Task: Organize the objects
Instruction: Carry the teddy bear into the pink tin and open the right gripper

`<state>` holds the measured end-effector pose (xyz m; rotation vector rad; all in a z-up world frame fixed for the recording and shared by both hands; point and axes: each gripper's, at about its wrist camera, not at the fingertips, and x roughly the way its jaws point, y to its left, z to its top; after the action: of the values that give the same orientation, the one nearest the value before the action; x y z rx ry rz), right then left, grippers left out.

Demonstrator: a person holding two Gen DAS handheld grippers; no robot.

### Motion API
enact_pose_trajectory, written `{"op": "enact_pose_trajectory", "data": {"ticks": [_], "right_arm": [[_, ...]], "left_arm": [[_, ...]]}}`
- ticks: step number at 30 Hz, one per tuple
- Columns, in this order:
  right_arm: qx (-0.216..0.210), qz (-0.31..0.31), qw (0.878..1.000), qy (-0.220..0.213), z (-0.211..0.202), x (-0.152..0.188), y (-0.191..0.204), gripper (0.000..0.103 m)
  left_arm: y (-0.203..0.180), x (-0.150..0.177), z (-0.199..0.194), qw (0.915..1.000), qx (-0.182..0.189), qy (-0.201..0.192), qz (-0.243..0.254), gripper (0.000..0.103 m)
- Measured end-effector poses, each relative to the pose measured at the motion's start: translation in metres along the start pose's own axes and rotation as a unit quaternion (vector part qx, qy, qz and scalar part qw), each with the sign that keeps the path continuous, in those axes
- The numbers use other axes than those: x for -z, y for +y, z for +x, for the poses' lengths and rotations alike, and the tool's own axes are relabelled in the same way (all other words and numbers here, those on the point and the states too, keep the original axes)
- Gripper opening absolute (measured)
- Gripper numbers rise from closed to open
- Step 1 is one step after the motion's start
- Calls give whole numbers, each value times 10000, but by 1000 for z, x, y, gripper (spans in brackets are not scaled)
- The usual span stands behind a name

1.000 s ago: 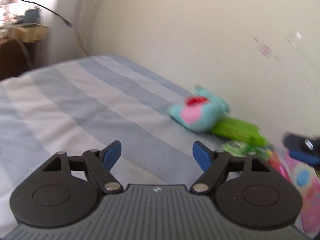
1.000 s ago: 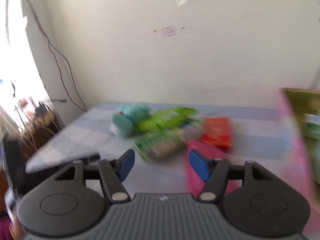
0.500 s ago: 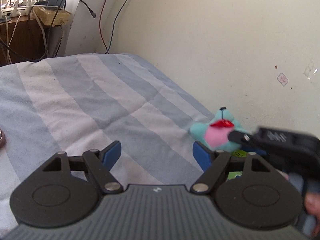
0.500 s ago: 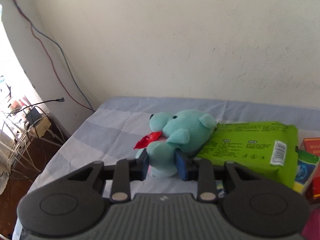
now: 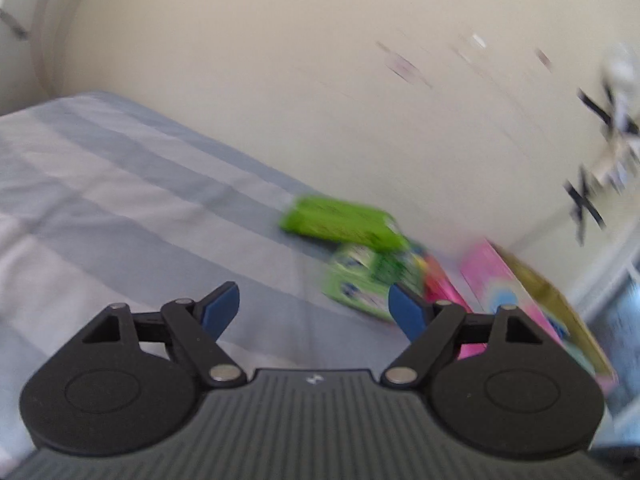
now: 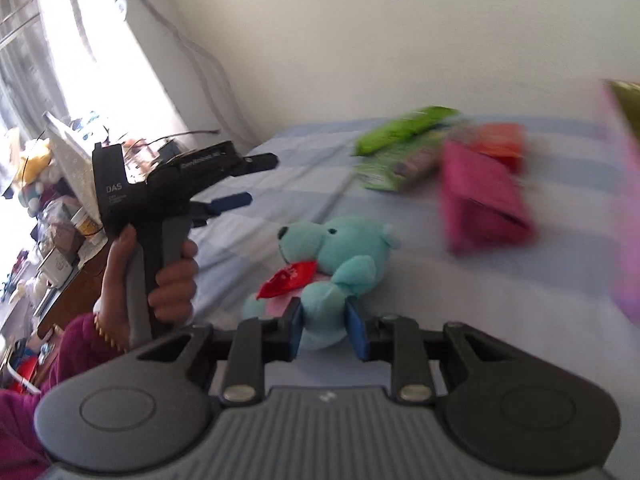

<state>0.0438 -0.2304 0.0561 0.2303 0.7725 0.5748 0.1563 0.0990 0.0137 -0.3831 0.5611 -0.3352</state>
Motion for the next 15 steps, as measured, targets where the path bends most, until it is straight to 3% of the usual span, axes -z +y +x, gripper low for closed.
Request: {"op": "enact_pose_trajectory", "data": {"ticks": [3, 6, 10, 15], "right_arm": [[689, 586, 9949, -445, -50, 25, -43, 25], [1165, 1293, 9800, -960, -95, 44, -83, 38], [1241, 1675, 9699, -1257, -123, 58, -105, 43], [1127, 1423, 9763, -1180, -115, 67, -93, 49]], "left_arm": [[-33, 19, 8, 9972, 500, 461, 316, 83], [-66, 37, 2, 9928, 657, 529, 856, 83], [-87, 53, 0, 9879, 1060, 817, 788, 83], [-96, 62, 1, 9821, 1401, 1096, 612, 87]]}}
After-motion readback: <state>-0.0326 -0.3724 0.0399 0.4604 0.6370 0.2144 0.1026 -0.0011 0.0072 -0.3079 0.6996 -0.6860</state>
